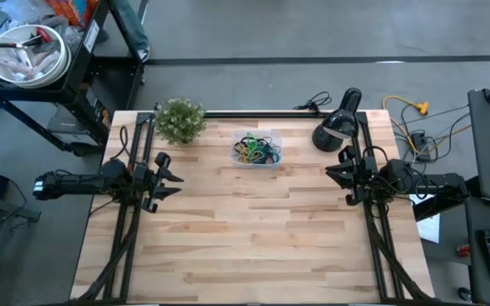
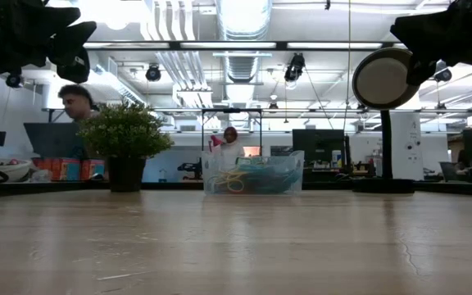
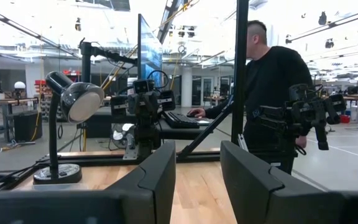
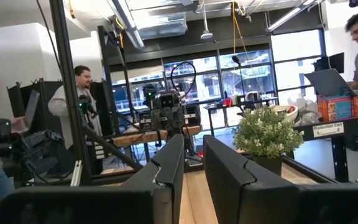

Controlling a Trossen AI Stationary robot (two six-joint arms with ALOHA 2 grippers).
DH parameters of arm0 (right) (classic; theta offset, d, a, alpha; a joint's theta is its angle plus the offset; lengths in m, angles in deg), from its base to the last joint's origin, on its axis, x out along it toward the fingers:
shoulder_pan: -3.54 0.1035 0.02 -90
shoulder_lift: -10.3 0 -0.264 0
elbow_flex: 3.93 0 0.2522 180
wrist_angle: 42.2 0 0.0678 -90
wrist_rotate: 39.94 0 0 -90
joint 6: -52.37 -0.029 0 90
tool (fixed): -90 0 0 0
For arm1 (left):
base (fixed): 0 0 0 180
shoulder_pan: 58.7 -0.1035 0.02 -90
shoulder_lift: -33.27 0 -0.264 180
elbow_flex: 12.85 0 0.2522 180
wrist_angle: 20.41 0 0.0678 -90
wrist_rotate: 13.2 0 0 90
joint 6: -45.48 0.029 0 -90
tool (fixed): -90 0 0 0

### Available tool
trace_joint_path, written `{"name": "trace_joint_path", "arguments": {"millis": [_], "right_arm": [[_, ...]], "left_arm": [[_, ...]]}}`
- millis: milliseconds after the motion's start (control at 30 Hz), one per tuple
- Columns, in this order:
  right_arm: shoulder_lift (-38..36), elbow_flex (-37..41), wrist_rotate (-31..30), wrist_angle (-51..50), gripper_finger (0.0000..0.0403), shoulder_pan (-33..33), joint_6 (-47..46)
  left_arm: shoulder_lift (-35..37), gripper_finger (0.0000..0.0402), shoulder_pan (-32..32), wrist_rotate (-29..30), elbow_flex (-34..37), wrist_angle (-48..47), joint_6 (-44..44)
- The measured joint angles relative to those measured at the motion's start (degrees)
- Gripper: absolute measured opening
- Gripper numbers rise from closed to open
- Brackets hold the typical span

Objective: Pick and place rubber bands into bin
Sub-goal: Return to Home Position

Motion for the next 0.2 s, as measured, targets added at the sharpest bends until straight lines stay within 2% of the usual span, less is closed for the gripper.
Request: {"name": "trace_joint_path", "arguments": {"millis": [200], "right_arm": [[0.0,0.0,-0.02,0.02,0.0057,0.0,-0.03]], "left_arm": [[0.0,0.0112,0.01,-0.02,0.0,0.04,-0.01]]}}
